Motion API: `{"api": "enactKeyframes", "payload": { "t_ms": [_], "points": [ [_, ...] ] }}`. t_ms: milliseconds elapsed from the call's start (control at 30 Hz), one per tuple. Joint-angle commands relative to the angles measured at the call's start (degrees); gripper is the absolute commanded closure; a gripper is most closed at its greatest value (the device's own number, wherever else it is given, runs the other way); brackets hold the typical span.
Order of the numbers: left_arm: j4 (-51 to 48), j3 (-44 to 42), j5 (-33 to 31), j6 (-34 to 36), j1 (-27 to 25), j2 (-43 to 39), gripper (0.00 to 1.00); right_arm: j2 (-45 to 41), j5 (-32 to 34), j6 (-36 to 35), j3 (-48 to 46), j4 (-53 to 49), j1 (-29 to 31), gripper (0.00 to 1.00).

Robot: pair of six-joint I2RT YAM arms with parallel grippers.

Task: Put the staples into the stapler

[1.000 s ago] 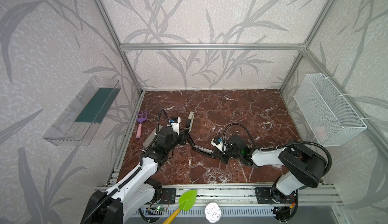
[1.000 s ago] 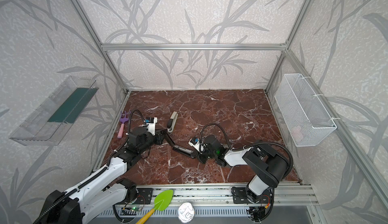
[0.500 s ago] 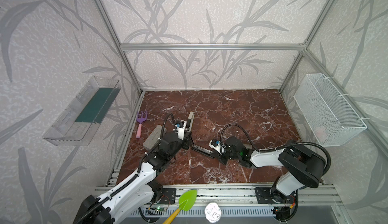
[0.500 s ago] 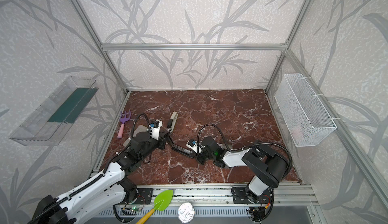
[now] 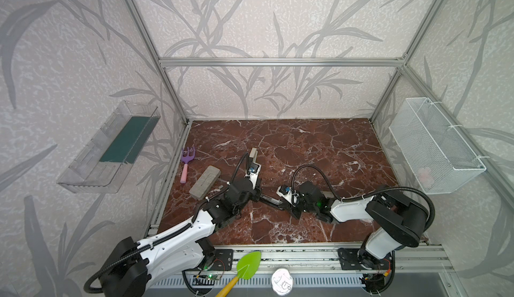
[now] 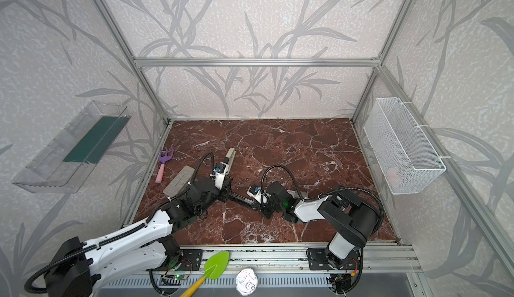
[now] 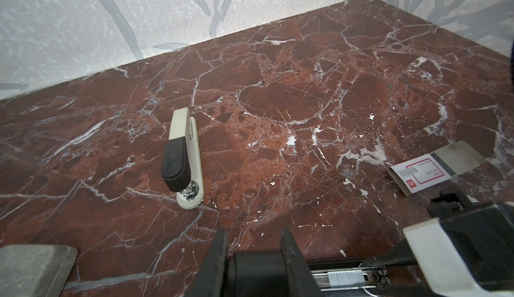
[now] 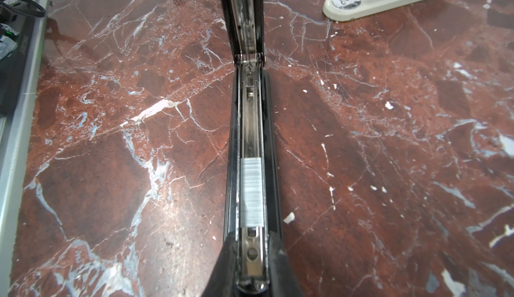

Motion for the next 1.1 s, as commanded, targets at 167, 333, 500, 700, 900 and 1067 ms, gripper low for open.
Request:
{"api": "enactKeyframes", "payload": {
  "t_ms": [167,333,500,700,900,1067],
  "points": [
    [3.2,3.6,9.5,-6.9,-8.0,4.6,0.76,1.8,4.9,3.9,0.0,7.2,-1.0,1.0],
    [3.1,4.4,9.2,-8.0,-10.4,6.2,0.75,2.5,5.0,5.0,-0.3,8.7,-1.2,1.0],
    [1.8,5.6,10.0,-8.7,-12.8,7.5,0.73,3.1,5.0,5.7,0.0,8.7,-1.4,1.0],
    [0.7,6.6,11.7,-9.6,-14.1,9.0,0.72,3.6,5.0,6.0,0.2,10.6,-1.5,1.0],
    [-0.2,7.7,14.2,-9.9,-14.7,10.6,0.69,4.2,4.9,6.7,0.1,11.5,-1.8,1.0],
    [-0.7,8.9,16.0,-9.6,-15.1,12.3,0.67,4.4,4.9,6.9,0.0,12.3,-2.0,1.0]
  ]
}}
